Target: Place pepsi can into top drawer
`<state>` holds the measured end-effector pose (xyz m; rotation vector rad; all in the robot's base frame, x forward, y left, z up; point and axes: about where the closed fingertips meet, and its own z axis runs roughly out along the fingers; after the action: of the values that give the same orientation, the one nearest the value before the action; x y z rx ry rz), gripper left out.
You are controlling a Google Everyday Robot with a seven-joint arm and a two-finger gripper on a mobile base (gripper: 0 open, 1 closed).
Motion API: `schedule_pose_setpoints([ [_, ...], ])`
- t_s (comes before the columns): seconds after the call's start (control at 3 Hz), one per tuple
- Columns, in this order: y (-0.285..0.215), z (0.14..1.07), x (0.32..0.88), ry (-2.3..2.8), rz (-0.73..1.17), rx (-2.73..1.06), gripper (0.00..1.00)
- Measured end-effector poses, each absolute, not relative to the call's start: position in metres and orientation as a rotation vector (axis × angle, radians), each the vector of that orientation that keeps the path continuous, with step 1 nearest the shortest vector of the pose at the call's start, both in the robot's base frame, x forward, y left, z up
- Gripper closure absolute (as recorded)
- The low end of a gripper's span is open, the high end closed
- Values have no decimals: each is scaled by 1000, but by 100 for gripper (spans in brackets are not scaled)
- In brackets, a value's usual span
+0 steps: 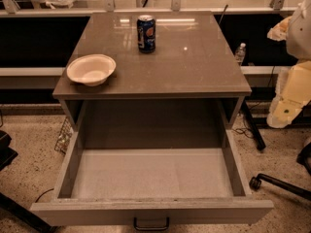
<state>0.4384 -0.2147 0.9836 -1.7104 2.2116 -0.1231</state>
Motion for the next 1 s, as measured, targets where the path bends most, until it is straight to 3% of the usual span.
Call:
schedule_pose_setpoints([
  [0.67, -210, 988, 452, 2143, -122, -1654, 0],
  [1.0, -201, 1001, 502, 2009, -6, -1409, 0],
])
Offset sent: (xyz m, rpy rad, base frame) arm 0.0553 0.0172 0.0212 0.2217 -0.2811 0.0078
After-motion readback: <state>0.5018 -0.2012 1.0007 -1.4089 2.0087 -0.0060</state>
